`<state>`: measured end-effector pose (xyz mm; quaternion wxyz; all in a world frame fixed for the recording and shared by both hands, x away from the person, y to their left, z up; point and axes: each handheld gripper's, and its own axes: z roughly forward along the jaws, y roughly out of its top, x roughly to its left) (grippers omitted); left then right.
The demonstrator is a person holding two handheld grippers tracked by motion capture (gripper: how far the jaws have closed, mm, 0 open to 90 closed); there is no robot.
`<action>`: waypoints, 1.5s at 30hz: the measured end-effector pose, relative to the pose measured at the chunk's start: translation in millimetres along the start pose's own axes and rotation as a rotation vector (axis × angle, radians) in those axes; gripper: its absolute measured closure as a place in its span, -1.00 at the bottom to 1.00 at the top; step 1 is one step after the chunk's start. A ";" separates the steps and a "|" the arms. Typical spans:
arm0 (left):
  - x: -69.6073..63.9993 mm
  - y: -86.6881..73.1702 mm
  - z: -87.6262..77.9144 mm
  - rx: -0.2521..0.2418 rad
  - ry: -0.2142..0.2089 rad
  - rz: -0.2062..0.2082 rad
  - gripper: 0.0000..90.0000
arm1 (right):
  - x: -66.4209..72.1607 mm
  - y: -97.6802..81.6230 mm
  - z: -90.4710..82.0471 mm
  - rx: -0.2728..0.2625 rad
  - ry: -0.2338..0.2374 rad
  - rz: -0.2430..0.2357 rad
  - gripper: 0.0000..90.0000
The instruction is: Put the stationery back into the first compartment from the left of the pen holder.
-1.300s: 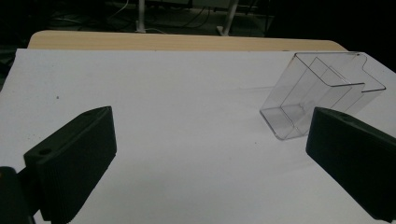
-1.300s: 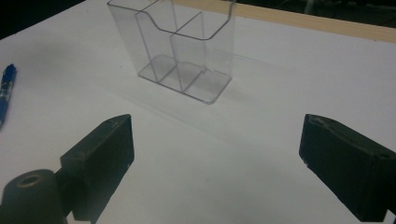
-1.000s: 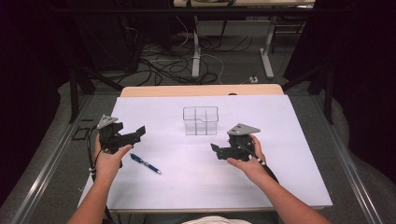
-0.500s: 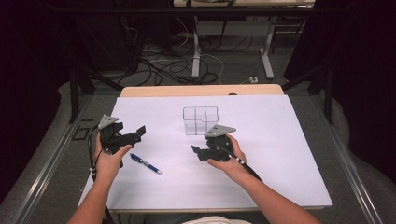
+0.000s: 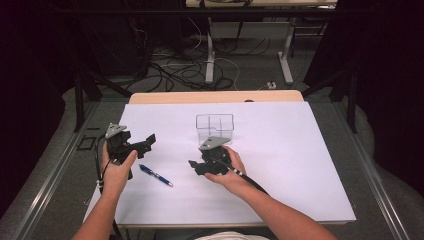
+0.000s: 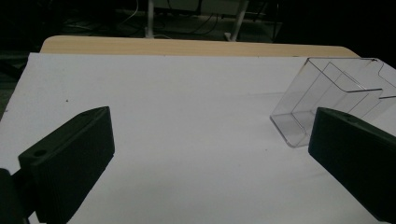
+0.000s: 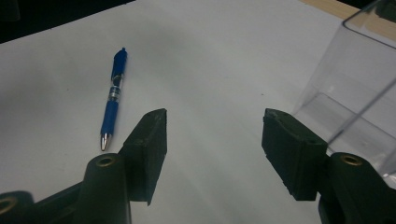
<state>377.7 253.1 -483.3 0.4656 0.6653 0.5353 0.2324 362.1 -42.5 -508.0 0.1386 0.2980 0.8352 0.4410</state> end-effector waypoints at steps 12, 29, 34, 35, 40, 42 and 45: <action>-1.4 0.4 -0.2 0.000 0.002 0.009 -1.00 | 27.9 4.8 38.0 0.063 0.099 -0.040 0.17; 1.4 0.5 0.3 0.005 0.000 0.001 -1.00 | 52.2 8.3 76.6 -0.002 0.163 -0.033 0.30; 2.4 0.7 0.2 0.002 0.002 0.002 -1.00 | 57.9 5.1 85.1 0.033 0.173 -0.053 0.37; 2.7 0.7 0.3 0.002 0.002 0.003 -1.00 | 58.8 4.8 86.6 0.036 0.178 -0.058 0.38; 3.0 0.2 0.7 0.008 0.003 -0.001 -1.00 | 63.8 3.7 91.1 0.052 0.189 -0.057 0.42; 3.0 -0.1 1.2 0.009 0.001 -0.003 -1.00 | 65.2 3.3 94.0 0.055 0.195 -0.070 0.42; 3.0 -0.2 1.3 0.012 0.002 -0.002 -1.00 | 68.2 2.6 96.6 0.069 0.201 -0.057 0.43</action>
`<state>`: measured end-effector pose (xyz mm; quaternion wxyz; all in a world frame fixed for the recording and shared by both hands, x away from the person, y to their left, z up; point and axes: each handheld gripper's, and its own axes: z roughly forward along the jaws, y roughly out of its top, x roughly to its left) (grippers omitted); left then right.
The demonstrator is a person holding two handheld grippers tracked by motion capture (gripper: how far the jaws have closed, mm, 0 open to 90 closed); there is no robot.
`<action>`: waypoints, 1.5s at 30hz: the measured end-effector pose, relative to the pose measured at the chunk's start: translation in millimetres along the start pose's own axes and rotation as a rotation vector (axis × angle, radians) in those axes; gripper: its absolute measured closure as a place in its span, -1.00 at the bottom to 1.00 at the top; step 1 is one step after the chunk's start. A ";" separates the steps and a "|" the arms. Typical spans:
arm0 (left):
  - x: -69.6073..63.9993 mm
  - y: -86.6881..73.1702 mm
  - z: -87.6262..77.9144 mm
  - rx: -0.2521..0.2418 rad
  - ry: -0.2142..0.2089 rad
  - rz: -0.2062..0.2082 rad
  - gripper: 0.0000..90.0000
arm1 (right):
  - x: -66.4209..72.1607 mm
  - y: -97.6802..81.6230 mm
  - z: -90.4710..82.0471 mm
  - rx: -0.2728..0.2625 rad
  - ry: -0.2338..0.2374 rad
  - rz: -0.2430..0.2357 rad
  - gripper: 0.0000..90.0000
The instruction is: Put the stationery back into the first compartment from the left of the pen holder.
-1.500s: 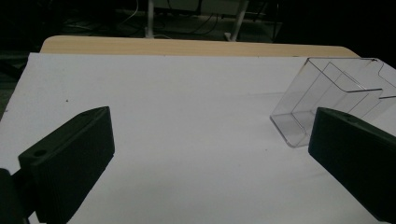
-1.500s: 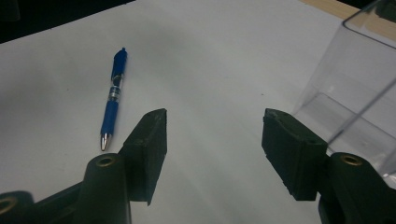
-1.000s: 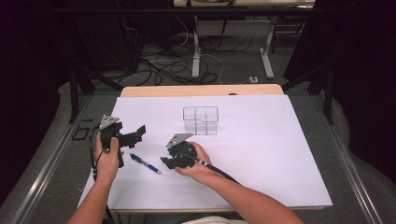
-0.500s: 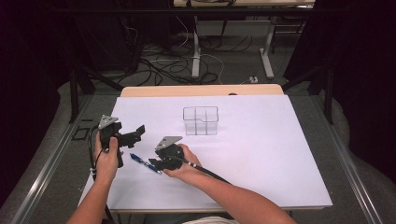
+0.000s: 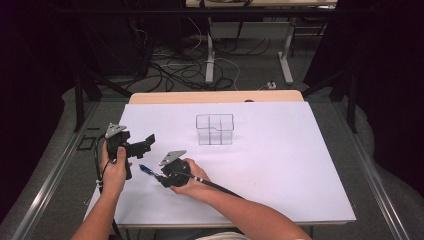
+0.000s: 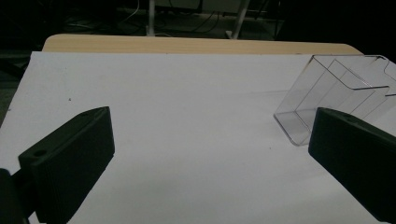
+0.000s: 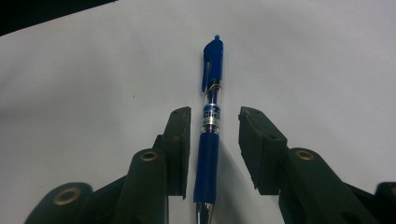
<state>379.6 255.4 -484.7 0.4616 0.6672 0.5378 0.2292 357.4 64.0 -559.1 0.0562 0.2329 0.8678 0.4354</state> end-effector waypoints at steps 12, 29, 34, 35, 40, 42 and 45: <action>0.5 -0.4 0.5 0.001 0.000 0.000 -1.00 | 3.7 -0.2 9.8 0.027 0.007 -0.022 0.50; 0.1 -0.9 1.1 0.000 -0.002 -0.001 -1.00 | 3.2 -2.3 11.9 0.041 -0.024 -0.028 0.75; 0.1 -1.2 1.5 0.003 -0.002 0.000 -1.00 | 3.6 -2.4 11.8 0.040 -0.026 -0.016 0.77; 0.1 -1.1 1.5 0.002 -0.002 0.001 -1.00 | 3.8 -2.4 11.7 0.041 -0.024 -0.017 0.77; 0.4 -1.1 1.2 0.004 0.000 0.004 -1.00 | 4.7 -2.4 11.7 0.042 -0.031 -0.015 0.77; 0.6 -1.3 1.4 0.000 0.000 0.002 -1.00 | 4.8 -2.3 11.8 0.041 -0.029 -0.019 0.77; 1.2 -1.3 1.0 0.001 -0.002 0.001 -1.00 | 4.8 -2.5 11.7 0.039 -0.031 -0.022 0.77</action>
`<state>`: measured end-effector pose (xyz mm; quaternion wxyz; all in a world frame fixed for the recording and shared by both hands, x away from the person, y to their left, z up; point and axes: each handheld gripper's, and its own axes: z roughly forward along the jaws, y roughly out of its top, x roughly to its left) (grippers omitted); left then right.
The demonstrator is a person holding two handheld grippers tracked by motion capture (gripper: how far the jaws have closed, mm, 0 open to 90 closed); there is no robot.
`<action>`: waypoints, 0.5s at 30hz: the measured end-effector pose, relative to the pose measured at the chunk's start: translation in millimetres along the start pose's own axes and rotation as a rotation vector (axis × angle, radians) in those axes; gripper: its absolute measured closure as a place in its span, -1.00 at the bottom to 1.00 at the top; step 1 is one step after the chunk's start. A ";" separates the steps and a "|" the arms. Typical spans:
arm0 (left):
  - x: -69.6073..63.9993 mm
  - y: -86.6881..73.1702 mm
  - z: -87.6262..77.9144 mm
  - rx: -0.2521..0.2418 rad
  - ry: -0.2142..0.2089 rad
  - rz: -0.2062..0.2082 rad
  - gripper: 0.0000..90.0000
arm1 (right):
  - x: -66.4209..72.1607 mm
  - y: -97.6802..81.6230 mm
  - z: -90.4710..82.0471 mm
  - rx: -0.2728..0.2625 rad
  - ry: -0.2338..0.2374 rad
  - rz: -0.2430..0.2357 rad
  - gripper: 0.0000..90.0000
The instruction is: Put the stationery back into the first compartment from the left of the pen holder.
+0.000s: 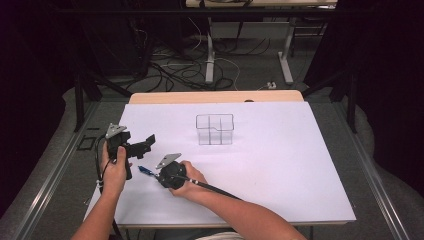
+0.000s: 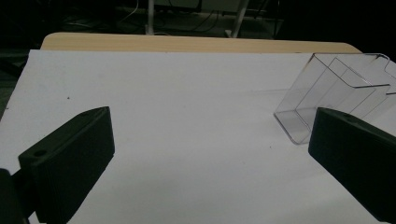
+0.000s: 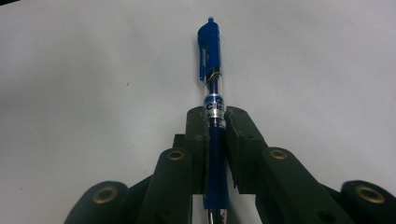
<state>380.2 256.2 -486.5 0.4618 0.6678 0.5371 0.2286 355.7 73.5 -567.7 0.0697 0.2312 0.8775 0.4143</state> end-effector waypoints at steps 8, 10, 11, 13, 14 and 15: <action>0.6 0.3 -0.7 -0.008 0.001 -0.001 -1.00 | -3.1 0.1 -4.4 -0.011 -0.004 0.014 0.78; 0.6 0.4 -1.0 -0.010 0.002 0.000 -1.00 | -3.3 0.0 -7.8 -0.009 -0.006 0.033 0.77; 0.5 0.5 -1.1 -0.011 0.001 -0.001 -1.00 | -3.5 -0.2 -9.6 -0.010 -0.008 0.045 0.78; 0.6 0.5 -1.2 -0.011 0.001 -0.001 -1.00 | -7.5 -0.9 -14.7 -0.024 -0.018 0.044 0.78; 0.6 0.4 -1.1 -0.011 0.001 -0.001 -1.00 | -9.1 -1.1 -16.6 -0.028 -0.016 0.041 0.78; 0.5 0.3 -1.0 -0.011 0.002 -0.003 -1.00 | -10.7 -1.3 -19.2 -0.032 -0.017 0.050 0.78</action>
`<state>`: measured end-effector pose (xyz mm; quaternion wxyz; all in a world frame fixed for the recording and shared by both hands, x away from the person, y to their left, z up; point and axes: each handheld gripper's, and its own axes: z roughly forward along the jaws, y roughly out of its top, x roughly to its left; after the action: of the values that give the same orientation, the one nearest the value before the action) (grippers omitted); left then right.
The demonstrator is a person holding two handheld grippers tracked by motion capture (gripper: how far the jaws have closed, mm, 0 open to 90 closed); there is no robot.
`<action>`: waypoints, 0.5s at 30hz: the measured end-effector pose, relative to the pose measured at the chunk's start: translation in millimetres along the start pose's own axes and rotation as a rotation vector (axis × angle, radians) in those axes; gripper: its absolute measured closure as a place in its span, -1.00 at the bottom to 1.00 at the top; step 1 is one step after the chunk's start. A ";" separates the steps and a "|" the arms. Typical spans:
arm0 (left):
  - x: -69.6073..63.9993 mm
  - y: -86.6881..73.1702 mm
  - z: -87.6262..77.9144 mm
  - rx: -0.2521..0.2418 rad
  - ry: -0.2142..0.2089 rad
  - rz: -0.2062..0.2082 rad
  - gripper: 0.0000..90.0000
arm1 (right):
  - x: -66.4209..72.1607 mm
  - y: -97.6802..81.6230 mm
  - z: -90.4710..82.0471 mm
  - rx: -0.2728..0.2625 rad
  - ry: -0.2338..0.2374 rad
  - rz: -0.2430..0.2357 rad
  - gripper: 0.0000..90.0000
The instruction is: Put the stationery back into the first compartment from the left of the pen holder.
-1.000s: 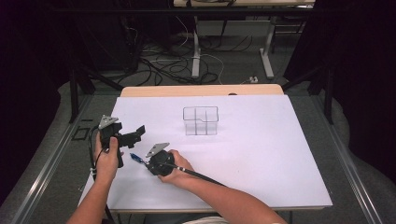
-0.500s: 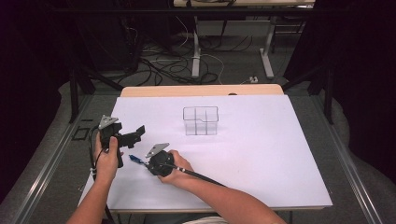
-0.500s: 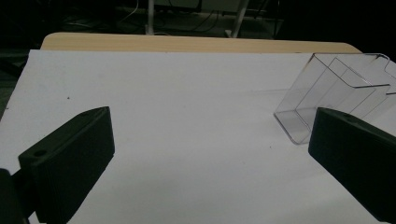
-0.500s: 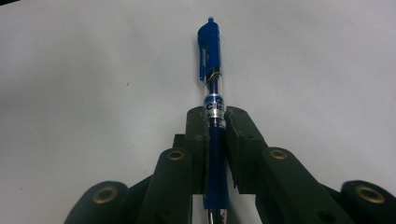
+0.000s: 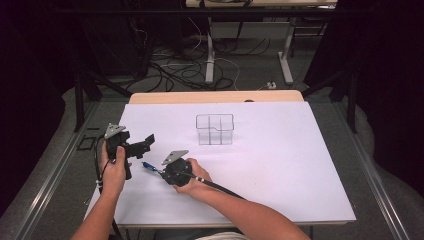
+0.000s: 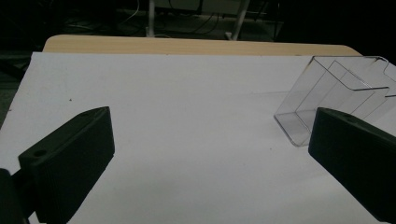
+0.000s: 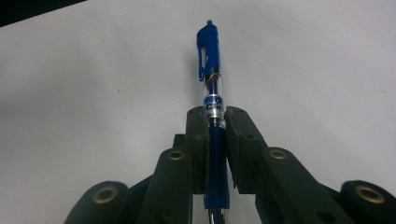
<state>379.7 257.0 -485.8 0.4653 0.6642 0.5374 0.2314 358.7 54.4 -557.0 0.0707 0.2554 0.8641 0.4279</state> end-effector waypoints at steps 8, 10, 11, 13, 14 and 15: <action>-0.6 -0.2 -0.1 0.005 0.000 0.004 -1.00 | -16.9 -3.4 -24.7 -0.012 -0.029 0.018 0.78; -0.7 -0.3 0.0 0.007 -0.001 0.005 -1.00 | -20.5 -4.8 -31.2 -0.015 -0.033 0.021 0.78; -0.8 -0.4 0.1 0.006 -0.002 0.005 -1.00 | -21.9 -5.4 -33.6 -0.017 -0.034 0.023 0.78; -1.2 -0.6 0.4 0.005 -0.002 0.005 -1.00 | -25.7 -7.2 -39.6 -0.016 -0.037 0.023 0.78; -1.6 -0.7 0.4 0.006 -0.002 0.004 -1.00 | -28.0 -8.5 -43.4 -0.016 -0.039 0.024 0.77; -1.7 -0.8 0.5 0.010 -0.002 0.005 -1.00 | -29.6 -9.6 -46.0 -0.015 -0.047 0.031 0.77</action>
<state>379.2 255.3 -486.4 0.4621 0.6682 0.5361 0.2292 364.8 2.4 -538.7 0.0861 0.2782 0.8549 0.4294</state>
